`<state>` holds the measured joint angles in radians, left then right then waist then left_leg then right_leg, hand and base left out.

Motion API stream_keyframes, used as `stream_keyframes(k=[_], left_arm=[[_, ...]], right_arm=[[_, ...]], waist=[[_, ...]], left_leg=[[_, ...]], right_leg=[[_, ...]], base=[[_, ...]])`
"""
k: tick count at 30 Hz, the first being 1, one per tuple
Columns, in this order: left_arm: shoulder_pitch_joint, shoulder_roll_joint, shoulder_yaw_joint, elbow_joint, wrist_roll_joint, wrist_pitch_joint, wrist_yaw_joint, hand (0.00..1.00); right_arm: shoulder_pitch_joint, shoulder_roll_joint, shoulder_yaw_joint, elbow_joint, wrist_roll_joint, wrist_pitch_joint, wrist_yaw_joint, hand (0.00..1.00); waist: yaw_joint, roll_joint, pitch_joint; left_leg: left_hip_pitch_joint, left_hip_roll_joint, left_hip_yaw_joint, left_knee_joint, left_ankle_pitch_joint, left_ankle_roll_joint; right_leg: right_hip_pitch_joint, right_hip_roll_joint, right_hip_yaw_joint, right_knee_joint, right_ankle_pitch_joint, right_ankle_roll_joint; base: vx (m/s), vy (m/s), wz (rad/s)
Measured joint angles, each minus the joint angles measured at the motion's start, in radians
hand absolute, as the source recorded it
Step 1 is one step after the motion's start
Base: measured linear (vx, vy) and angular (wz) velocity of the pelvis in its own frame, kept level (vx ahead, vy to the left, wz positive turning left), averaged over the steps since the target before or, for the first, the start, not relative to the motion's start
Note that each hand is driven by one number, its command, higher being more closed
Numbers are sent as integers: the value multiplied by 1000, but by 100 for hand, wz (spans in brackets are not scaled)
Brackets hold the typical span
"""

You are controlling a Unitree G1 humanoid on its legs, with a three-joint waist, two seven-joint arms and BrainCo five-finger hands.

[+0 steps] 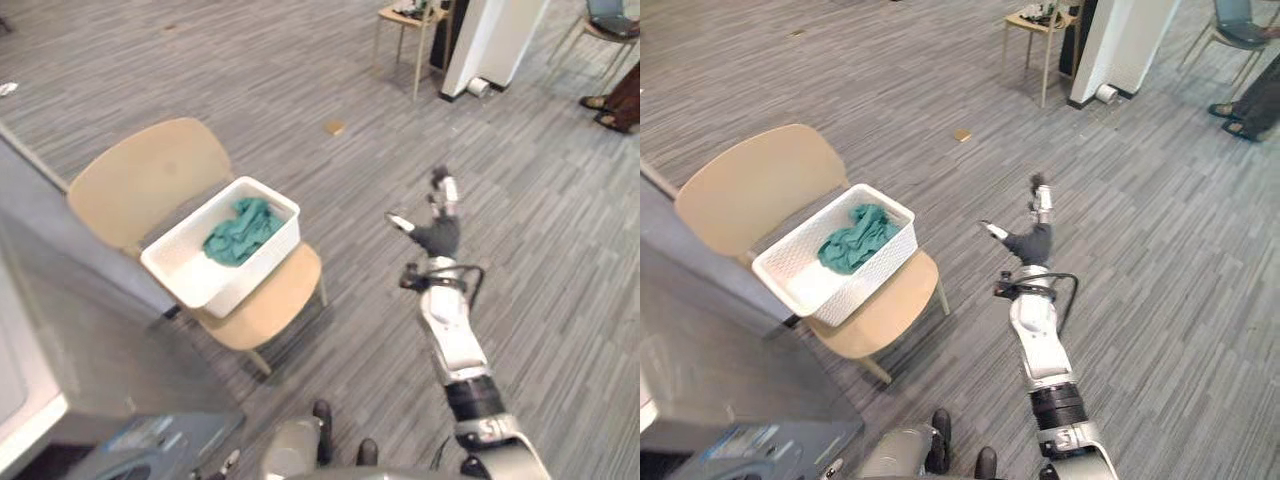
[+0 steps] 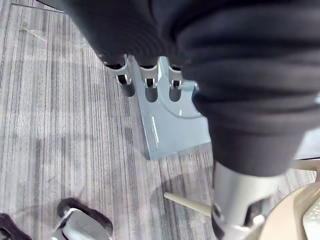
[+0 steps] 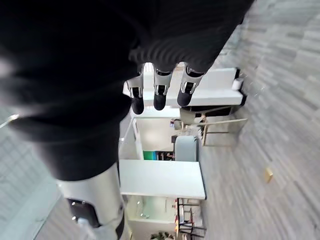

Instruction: Pick up the laundry basket with both hands and put the clothes into the washing machine.

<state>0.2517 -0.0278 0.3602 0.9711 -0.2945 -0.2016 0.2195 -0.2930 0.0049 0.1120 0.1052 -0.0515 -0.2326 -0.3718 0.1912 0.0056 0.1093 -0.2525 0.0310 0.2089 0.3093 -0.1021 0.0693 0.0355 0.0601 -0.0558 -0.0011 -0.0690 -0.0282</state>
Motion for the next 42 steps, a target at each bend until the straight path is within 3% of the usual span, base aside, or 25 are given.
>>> stream_keyframes(k=[1, 3, 4, 5, 7, 9, 11, 13, 15, 16, 17, 18, 19, 20, 21, 22, 23, 24, 26, 29, 30, 31, 34, 39, 42], left_arm=[[-12, -1, -5, 0, 6, 0, -2, 0], [-27, 3, -9, 0, 24, 1, -2, 0], [-31, 17, -24, -1, 43, 4, -2, 0], [-39, 38, -54, -2, 62, 10, -1, 0], [-54, 55, -81, -23, 75, 11, 2, 0], [-82, 71, -88, -31, 75, 9, 2, 0], [-106, 71, -95, -37, 75, -2, 3, 0], [-106, 73, -95, -34, 86, -2, 4, 0], [-94, 91, -96, -27, 97, -1, 4, 0], [-81, 111, -93, -23, 111, -1, 5, 0], [-73, 110, -91, -13, 113, 0, 6, 0], [-73, 108, -88, -10, 112, 0, 6, 0], [-78, 86, -82, -2, 110, 0, 4, 0], [-80, 75, -82, 0, 108, 0, 2, 0], [-78, 51, -81, 10, 100, 0, -1, 0], [-77, 48, -80, 13, 98, 1, -1, 0], [-78, 42, -68, 16, 80, 1, -1, 0], [-75, 44, -60, 16, 70, 1, -1, 0], [-77, 44, -65, 16, 70, 1, -1, 0], [-81, 52, -86, 6, 71, 0, -2, 0], [-82, 51, -88, 6, 72, 0, -2, 0], [-78, 61, -92, 8, 72, 2, -4, 0], [-74, 83, -117, 7, 75, 11, -21, 0], [-75, 89, -129, 0, 92, 20, -36, 0], [-74, 92, -133, -1, 92, 21, -44, 0]], right_arm=[[16, 13, 10, -17, 0, -2, 1, 0], [21, 31, 37, -13, -1, -3, 3, 0], [21, 43, 56, -13, 0, -7, 5, 0], [23, 49, 59, -14, 0, -9, 7, 0], [23, 45, 61, -16, 0, -19, 22, 0], [23, 36, 63, -17, 0, -24, 30, 0], [23, 16, 59, -17, 0, -23, 43, 0], [24, 7, 61, -17, -14, -15, 45, 0], [23, 16, 70, -16, -39, 2, 48, 0], [21, 19, 89, -8, -56, 6, 51, 0], [15, 5, 102, 11, -62, 7, 67, 0], [9, -4, 101, 20, -64, 7, 74, 0], [-7, -26, 98, 46, -63, 9, 91, 0], [-12, -44, 94, 62, -60, 9, 95, 0], [-35, -98, 81, 127, -55, 23, 114, 0], [-37, -107, 74, 136, -55, 25, 116, 0], [-47, -135, 55, 165, -55, 35, 119, 0], [-62, -160, 43, 187, -55, 45, 120, 0], [-101, -217, 23, 204, -62, 46, 121, 0], [-189, -298, -1, 294, -89, 66, 122, 0], [-201, -305, -1, 310, -104, 74, 124, 0], [-213, -306, 3, 337, -138, 89, 136, 0], [-246, -279, 3, 470, -202, 97, 147, 0], [-272, -260, -25, 677, -255, 131, 161, 0], [-302, -275, -47, 789, -289, 162, 179, 0]], waist=[[-11, 0, 1], [-9, 1, 1], [-13, -1, 1], [-17, -6, -2], [-25, -12, -8], [-43, -19, -11], [-63, -8, -9], [-66, -12, -11], [-62, -43, -28], [-61, -81, -48], [-48, -74, -65], [-43, -67, -73], [-48, -33, -74], [-54, -23, -75], [-57, -18, -72], [-56, -20, -71], [-54, -32, -60], [-50, -50, -48], [-47, -52, -47], [-39, -57, -44], [-35, -62, -42], [-11, -84, -32], [8, -112, -21], [16, -113, -19], [14, -88, 4]], left_leg=[[26, -8, -13, -6, -18, 4], [103, -2, -12, -64, -27, 3], [154, 3, -18, -101, -27, 3], [195, 0, -29, -125, -27, 2], [212, -6, -67, -135, -32, -5], [210, -5, -124, -132, -39, -6], [213, 4, -238, -93, -75, -23], [220, 3, -288, -50, -106, -52], [227, -8, -328, -29, -130, -90], [227, -19, -358, -27, -148, -119], [217, 12, -401, -15, -163, -144], [204, 37, -420, -10, -169, -160], [171, 75, -475, -13, -166, -185], [159, 92, -502, -21, -155, -200], [129, 128, -496, -41, -94, -224], [124, 130, -484, -43, -82, -225], [122, 146, -406, -52, -37, -221], [112, 160, -269, -58, -16, -208], [92, 166, -35, -58, -1, -173], [56, 148, 154, -102, 52, -118], [53, 139, 154, -112, 61, -110], [52, 116, 144, -137, 72, -109], [50, 83, 133, -157, 82, -98], [49, 48, 103, -172, 89, -83], [80, 68, 89, -185, 74, -60]], right_leg=[[3, -6, -26, 47, -23, 15], [-57, -10, -32, 263, -72, 97], [-117, -24, -50, 434, -92, 183], [-147, -78, -124, 528, -119, 166], [-181, -150, -176, 540, -155, 118], [-203, -191, -153, 502, -162, 102], [-237, -214, 13, 466, -162, 103], [-240, -230, 103, 431, -147, 114], [-230, -263, 99, 354, -54, 155], [-231, -282, 61, 313, 7, 185], [-193, -263, 11, 287, -49, 179], [-175, -243, -20, 263, -59, 171], [-148, -203, -93, 226, -63, 155], [-137, -190, -132, 212, -64, 142], [-102, -169, -235, 185, -70, 117], [-93, -168, -253, 180, -71, 115], [-48, -169, -319, 159, -74, 107], [-5, -170, -379, 136, -74, 100], [32, -175, -465, 102, -77, 95], [28, -201, -572, 81, -73, 102], [26, -206, -579, 78, -70, 107], [28, -215, -591, 63, -63, 119], [34, -238, -603, 54, -48, 136], [48, -253, -614, 45, 15, 154], [-29, -302, -566, 305, 15, 154]], base=[[319, 85, 32], [285, 91, 7], [252, 78, 10], [251, 66, 22], [289, -1, 53], [253, -86, 82], [220, -163, 105], [199, -227, 102], [190, -339, 100], [210, -488, 86], [216, -502, 78], [183, -541, 88], [122, -405, 94], [133, -502, 175], [77, -261, 143], [80, -295, 175], [45, -215, 142], [42, -259, 152], [27, -186, 127], [31, -19, 118], [65, 76, 69], [50, 56, 36], [61, 97, 29], [50, 125, 21], [38, 138, 14]])
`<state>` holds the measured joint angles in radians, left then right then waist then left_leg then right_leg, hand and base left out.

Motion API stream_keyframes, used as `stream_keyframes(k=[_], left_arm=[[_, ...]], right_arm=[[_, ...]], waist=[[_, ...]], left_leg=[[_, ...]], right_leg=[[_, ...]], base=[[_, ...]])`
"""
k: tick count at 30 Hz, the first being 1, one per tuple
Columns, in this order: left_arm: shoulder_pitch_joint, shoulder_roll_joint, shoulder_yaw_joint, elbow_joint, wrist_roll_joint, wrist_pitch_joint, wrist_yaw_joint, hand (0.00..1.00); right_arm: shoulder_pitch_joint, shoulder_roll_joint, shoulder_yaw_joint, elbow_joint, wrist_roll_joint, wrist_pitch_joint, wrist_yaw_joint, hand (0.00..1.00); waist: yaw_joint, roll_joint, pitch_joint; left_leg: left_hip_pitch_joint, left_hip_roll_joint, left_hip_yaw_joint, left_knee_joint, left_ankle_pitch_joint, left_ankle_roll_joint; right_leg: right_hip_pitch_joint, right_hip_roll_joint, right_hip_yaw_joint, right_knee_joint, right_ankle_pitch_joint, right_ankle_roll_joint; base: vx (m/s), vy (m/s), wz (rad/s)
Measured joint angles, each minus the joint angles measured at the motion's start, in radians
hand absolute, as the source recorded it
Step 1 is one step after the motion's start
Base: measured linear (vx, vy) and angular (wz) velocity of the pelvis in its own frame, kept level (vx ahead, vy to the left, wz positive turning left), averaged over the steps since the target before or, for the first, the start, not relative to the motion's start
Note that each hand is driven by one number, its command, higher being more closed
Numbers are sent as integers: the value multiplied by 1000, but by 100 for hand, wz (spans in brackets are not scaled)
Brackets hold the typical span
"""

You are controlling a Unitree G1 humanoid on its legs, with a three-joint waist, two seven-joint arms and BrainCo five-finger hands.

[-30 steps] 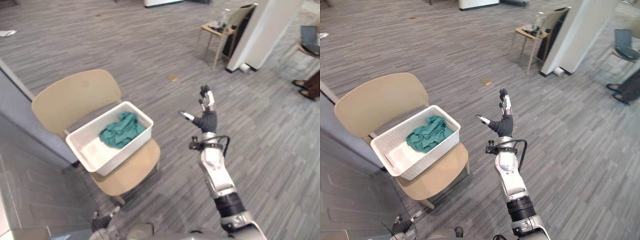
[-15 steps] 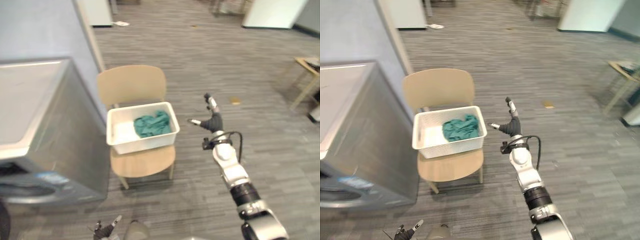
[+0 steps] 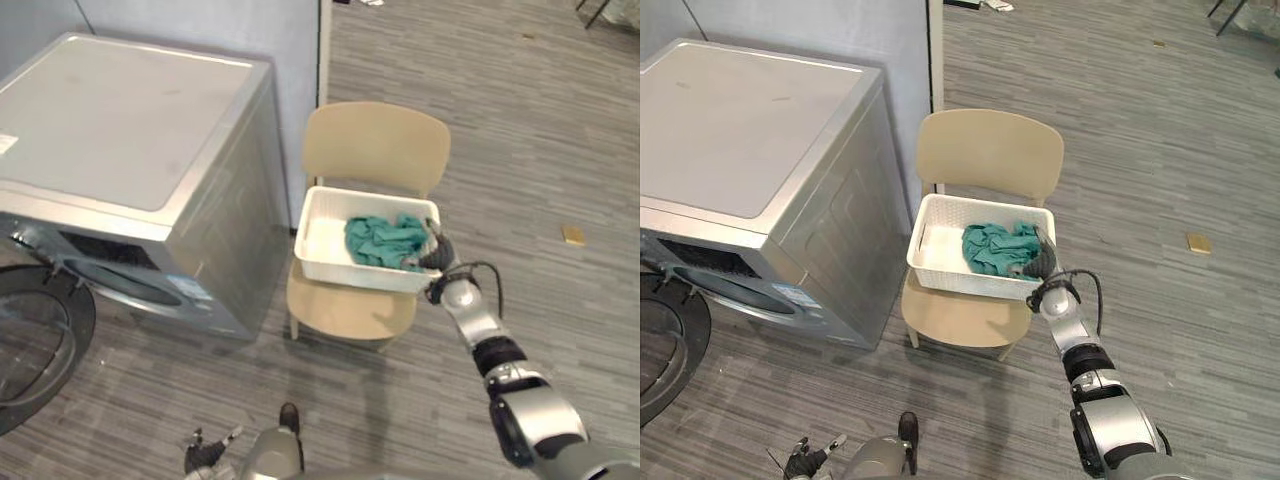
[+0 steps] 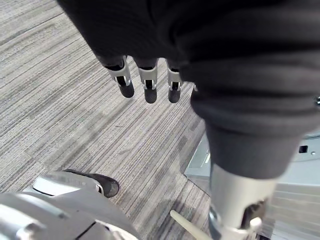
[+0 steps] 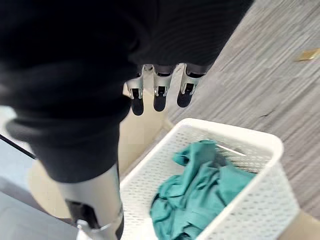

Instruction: Pick up the laundry basket with both hands and put the clothes into the washing machine.

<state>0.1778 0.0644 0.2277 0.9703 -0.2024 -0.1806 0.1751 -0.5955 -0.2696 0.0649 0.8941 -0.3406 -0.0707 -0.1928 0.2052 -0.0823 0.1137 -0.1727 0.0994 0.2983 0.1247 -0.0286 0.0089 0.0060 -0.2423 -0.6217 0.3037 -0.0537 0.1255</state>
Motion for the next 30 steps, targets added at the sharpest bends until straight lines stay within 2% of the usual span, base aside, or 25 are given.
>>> stream_keyframes(k=[1, 2, 4, 7, 8, 10, 11, 12, 13, 15, 17, 21, 23, 26, 29, 30], left_arm=[[-1, 0, -11, 0, 0, 2, 0, 0], [-3, 8, -30, -2, 1, 2, -1, 0], [-2, 12, -36, -12, 0, 2, -2, 0], [-9, 8, -38, -29, -1, 0, -9, 0], [-15, 8, -38, -36, -1, -2, -18, 0], [-27, 10, -39, -40, -1, -3, -22, 0], [-30, 16, -39, -54, -2, -4, -22, 0], [-33, 31, -38, -67, -2, -6, -23, 0], [-40, 18, -38, -68, -3, -5, -23, 0], [-42, 1, -31, -69, -7, -6, -23, 0], [-43, -5, -29, -75, -24, -8, -24, 0], [-78, -1, -38, -77, -63, -25, -39, 0], [-110, -2, -43, -78, -70, -27, -43, 0], [-120, 0, -53, -106, -99, -36, -43, 0], [-120, 11, -66, -122, -122, -41, -43, 0], [-120, 14, -70, -143, -141, -43, -43, 0]], right_arm=[[-23, -4, -10, 34, -16, 5, 8, 0], [-31, -5, -24, 57, -21, 6, 20, 0], [-34, -9, -28, 77, -28, 11, 33, 0], [-35, -17, -62, 115, -47, 12, 66, 0], [-36, -26, -69, 138, -51, 17, 67, 0], [-39, -33, -86, 162, -55, 31, 69, 0], [-57, -33, -94, 175, -56, 36, 70, 0], [-76, -36, -99, 190, -58, 38, 72, 0], [-107, -50, -101, 193, -59, 38, 72, 0], [-162, -74, -100, 193, -60, 38, 72, 0], [-171, -121, -101, 193, -60, 42, 72, 0], [-216, -195, -130, 235, -62, 53, 64, 0], [-292, -202, -139, 272, -63, 52, 62, 0], [-386, -214, -139, 318, -73, 49, 60, 0], [-435, -216, -138, 337, -73, 50, 59, 0], [-455, -221, -137, 350, -71, 52, 59, 0]], waist=[[-4, 5, 18], [-13, 18, 31], [-16, 19, 32], [-32, 40, 46], [-32, 34, 47], [-30, 37, 57], [-32, 18, 75], [-32, -12, 93], [-21, -1, 99], [-31, 31, 114], [-38, 45, 124], [-57, 47, 144], [-50, 45, 178], [-19, 50, 209], [-12, 55, 222], [-7, 59, 244]], left_leg=[[33, -1, -16, -26, -9, 13], [41, -1, -30, -36, -7, 13], [57, -1, -57, -57, -1, 15], [79, -1, -140, -89, 7, 3], [78, 2, -158, -90, 11, -4], [73, 5, -193, -89, 25, -26], [72, -7, -211, -88, 33, -46], [68, -29, -226, -88, 34, -63], [42, -13, -240, -90, 43, -82], [-1, 25, -271, -101, 63, -110], [-21, 53, -307, -137, 90, -135], [-77, 61, -396, -180, 143, -147], [-89, 59, -419, -202, 162, -147], [-123, 54, -424, -202, 171, -146], [-147, 54, -430, -215, 186, -147], [-150, 54, -431, -215, 186, -147]], right_leg=[[-48, -31, 49, 131, -3, -12], [-71, -39, 78, 164, -48, -44], [-85, -32, 107, 122, -94, -48], [-125, -17, 196, -6, -89, -46], [-141, -17, 226, -37, -81, -42], [-165, -13, 256, -96, -25, -41], [-176, -13, 281, -144, 90, -45], [-186, -23, 289, -153, 152, -31], [-192, -5, 282, -175, 128, -17], [-208, 37, 252, -214, 136, -28], [-208, 71, 207, -242, 141, -39], [-208, 92, 116, -270, 143, -47], [-209, 93, 93, -279, 145, -47], [-226, 96, 86, -311, 168, -48], [-251, 97, 81, -314, 172, -49], [-254, 97, 81, -315, 172, -49]], base=[[24, 130, 19], [40, 117, 34], [50, 75, 43], [78, 9, 65], [78, -90, 88], [78, -147, 71], [73, -233, 67], [74, -302, 53], [42, -263, 28], [-6, -196, 11], [-19, -170, 30], [-22, -99, 68], [-56, -1, 36], [-38, 12, 8], [-10, 3, 2], [0, 0, 0]])
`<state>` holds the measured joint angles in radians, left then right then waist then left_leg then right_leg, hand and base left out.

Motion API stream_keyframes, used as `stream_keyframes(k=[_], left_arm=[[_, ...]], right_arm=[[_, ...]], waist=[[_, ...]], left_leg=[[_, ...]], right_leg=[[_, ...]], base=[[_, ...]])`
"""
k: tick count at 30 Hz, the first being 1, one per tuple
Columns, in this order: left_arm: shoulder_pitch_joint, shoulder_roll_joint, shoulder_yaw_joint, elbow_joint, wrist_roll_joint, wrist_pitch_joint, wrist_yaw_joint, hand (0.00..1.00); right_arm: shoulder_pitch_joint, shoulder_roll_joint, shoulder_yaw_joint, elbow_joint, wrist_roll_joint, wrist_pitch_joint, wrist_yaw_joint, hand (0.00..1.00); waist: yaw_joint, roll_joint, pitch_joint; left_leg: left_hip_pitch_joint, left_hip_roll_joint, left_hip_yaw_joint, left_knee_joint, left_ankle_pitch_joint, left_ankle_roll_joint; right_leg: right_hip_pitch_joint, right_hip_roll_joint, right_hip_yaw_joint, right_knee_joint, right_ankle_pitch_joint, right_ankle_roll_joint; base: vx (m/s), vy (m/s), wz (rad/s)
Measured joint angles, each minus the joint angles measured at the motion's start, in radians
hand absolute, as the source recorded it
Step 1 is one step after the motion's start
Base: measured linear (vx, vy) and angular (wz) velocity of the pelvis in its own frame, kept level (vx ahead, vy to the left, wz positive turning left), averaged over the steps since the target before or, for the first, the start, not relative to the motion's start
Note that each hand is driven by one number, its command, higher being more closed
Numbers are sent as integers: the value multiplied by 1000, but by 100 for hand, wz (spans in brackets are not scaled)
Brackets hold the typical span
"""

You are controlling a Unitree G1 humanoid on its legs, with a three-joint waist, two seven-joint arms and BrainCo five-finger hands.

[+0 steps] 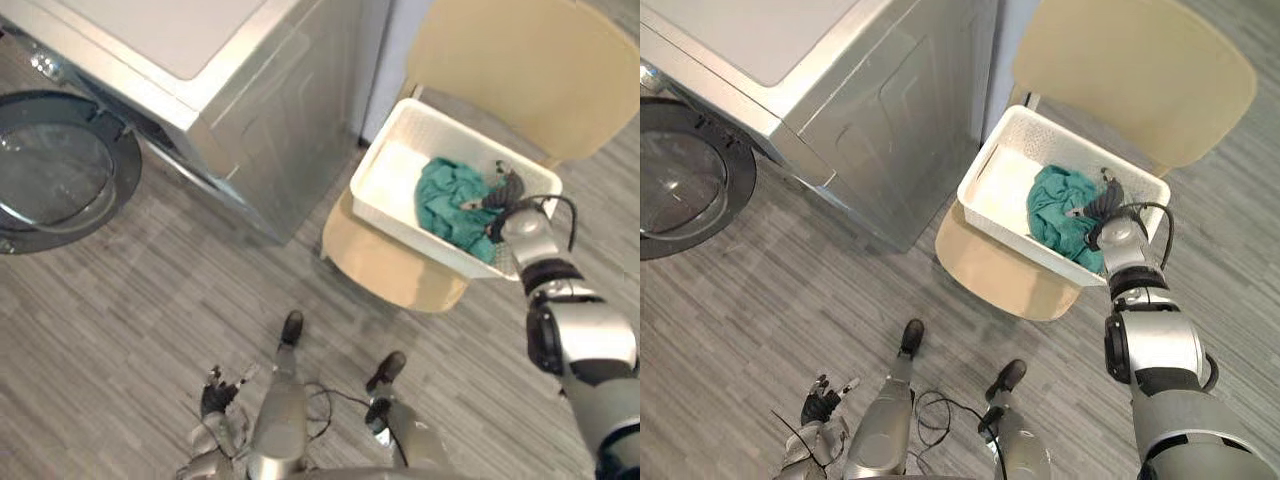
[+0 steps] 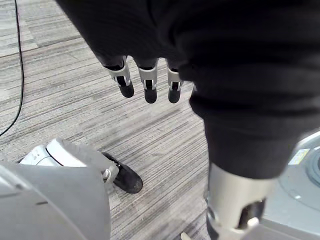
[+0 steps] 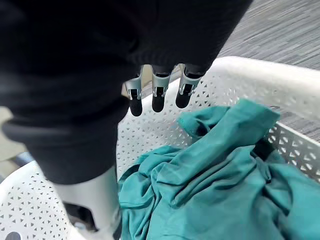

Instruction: Pick up the laundry basket with both hands and put the clothes into the washing machine.

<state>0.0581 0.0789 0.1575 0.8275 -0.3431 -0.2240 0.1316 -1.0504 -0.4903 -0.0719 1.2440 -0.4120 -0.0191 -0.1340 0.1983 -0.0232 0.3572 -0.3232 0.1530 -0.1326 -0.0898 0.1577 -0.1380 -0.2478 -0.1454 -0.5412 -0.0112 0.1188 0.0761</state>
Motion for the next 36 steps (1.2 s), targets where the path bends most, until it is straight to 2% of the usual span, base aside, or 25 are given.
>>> stream_keyframes(k=[6, 11, 13, 16, 21, 24, 29, 30, 36], left_arm=[[-2, 4, -34, -42, -21, -11, 0, 0], [-22, 4, -68, -75, -61, -20, -3, 0], [-22, 4, -88, -116, -86, -25, -14, 0], [-22, 5, -114, -156, -131, -27, -25, 0], [-22, 4, -131, -194, -198, -27, -44, 0], [-28, 0, -158, -211, -218, -31, -46, 0], [-45, -42, -166, -251, -236, -37, -46, 0], [-52, -46, -165, -251, -237, -37, -46, 0], [-82, -81, -166, -263, -239, -42, -46, 0]], right_arm=[[-27, -38, 12, 11, 11, 5, -2, 0], [-61, -70, 59, 48, 13, 7, 3, 0], [-66, -109, 81, 60, 12, 7, 5, 0], [-105, -150, 93, 86, 11, 8, 9, 0], [-137, -192, 131, 87, 22, 5, 30, 0], [-139, -193, 175, 82, 42, 5, 30, 0], [-145, -225, 314, -12, 85, 1, 23, 0], [-145, -228, 328, -23, 90, -1, 22, 100], [-144, -222, 367, -93, 104, 1, 1, 100]], waist=[[7, 6, 34], [7, 26, 72], [7, 32, 77], [9, 49, 108], [10, 51, 124], [11, 52, 125], [7, 52, 125], [7, 52, 125], [6, 52, 125]], left_leg=[[-42, 0, -1, 0, 12, -7], [-54, 0, -8, 2, 14, -9], [-84, -6, -17, 1, 39, -11], [-104, -3, -20, 0, 39, -11], [-165, -3, -2, 0, 41, -8], [-197, -2, 4, -1, 45, -4], [-239, 5, 31, -1, 48, -1], [-242, 6, 37, -1, 48, -1], [-238, 17, 58, -1, 50, -5]], right_leg=[[-34, 3, -3, -12, 9, -6], [-39, 5, -10, -12, 10, -7], [-62, 1, -21, -12, 12, -10], [-82, 4, -23, -11, 17, -13], [-159, 3, 2, -13, 41, -20], [-197, 4, 15, -18, 53, -21], [-240, 5, 25, -43, 76, -24], [-243, 5, 27, -46, 78, -25], [-246, 9, 34, -46, 79, -27]], base=[[0, 0, 0], [-6, 10, 4], [-32, 25, 14], [-40, 25, -1], [-33, 43, -16], [-7, 28, -15], [1, 21, -12], [12, 38, -12], [15, 52, -6]])
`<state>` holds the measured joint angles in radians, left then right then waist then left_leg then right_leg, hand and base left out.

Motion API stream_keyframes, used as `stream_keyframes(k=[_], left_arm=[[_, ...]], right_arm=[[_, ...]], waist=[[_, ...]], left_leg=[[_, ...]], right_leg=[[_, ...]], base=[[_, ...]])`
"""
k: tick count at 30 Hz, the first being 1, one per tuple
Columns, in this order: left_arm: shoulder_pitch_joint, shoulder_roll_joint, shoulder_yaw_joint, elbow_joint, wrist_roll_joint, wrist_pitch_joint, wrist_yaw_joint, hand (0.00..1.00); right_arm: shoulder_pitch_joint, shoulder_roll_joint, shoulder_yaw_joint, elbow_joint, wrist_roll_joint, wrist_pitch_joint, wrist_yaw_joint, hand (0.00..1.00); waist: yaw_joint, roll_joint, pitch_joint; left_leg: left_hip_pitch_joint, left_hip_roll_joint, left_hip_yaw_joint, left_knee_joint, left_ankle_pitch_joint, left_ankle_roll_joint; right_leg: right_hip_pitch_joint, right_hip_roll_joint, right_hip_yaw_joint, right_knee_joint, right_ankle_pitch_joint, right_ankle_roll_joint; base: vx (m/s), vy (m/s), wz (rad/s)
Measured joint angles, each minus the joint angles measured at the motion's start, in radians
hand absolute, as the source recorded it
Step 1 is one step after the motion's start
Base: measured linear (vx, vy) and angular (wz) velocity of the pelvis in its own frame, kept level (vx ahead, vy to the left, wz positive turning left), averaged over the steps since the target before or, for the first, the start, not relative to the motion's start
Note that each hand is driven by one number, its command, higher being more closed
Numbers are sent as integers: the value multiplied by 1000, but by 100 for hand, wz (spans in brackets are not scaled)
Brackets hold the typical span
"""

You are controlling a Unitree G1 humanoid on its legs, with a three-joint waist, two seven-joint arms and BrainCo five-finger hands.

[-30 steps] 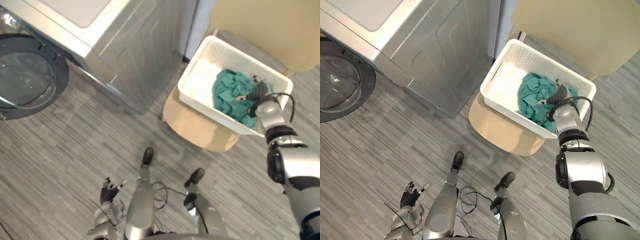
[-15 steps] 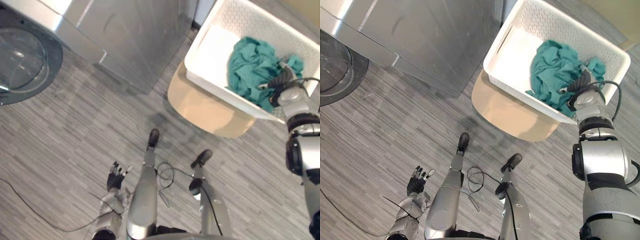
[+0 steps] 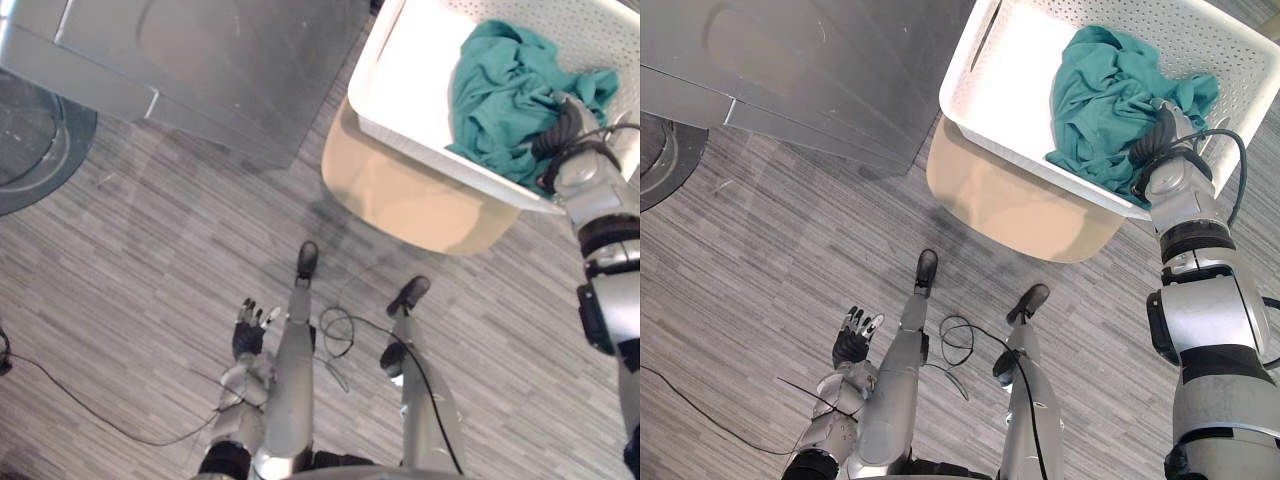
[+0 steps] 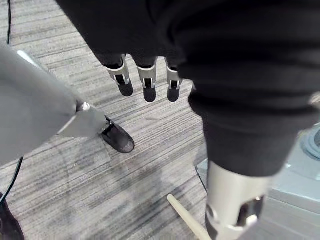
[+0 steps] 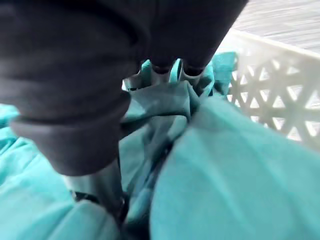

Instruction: Pick up the laundry basket with both hands and put the clothes into the washing machine.

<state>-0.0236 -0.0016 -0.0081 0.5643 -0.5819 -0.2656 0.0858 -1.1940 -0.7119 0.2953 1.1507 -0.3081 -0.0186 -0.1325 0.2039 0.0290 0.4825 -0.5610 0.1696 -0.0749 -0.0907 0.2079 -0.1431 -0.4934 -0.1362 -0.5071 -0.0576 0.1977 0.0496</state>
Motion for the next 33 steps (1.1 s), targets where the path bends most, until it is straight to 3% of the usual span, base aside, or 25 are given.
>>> stream_keyframes(k=[8, 13, 16, 26, 33], left_arm=[[1, -4, -1, -5, 11, -5, 9, 0], [10, 25, -32, -37, 79, -4, 27, 0], [51, 38, -70, -129, 127, -6, 29, 0], [209, 65, -206, -398, 251, -8, 22, 0], [197, 65, -248, -561, 362, -12, 23, 0]], right_arm=[[39, 122, -45, -82, -4, 0, -16, 100], [72, 130, -213, -169, -3, -1, -95, 100], [163, 145, -288, -282, 5, -1, -151, 100], [462, 238, -420, -777, -8, -8, -238, 100], [575, 307, -440, -981, -3, -37, -233, 100]], waist=[[-2, 0, -2], [-24, -1, -12], [-35, -1, -77], [-91, -8, -293], [-134, -10, -361]], left_leg=[[117, 3, 27, 1, 4, -6], [189, -10, 19, -1, 4, -6], [221, -16, 22, -3, -2, 1], [350, -15, 67, -11, -42, 23], [402, -11, 107, -11, -58, 21]], right_leg=[[107, 2, 18, -3, 0, -1], [188, 1, 12, -3, -2, 1], [222, -2, 13, -2, -7, 10], [334, 1, 50, -26, -18, 25], [368, 8, 84, -40, -20, 32]], base=[[7, 66, -2], [-40, 63, 13], [-48, 46, 7], [32, 10, -8], [50, 5, -15]])
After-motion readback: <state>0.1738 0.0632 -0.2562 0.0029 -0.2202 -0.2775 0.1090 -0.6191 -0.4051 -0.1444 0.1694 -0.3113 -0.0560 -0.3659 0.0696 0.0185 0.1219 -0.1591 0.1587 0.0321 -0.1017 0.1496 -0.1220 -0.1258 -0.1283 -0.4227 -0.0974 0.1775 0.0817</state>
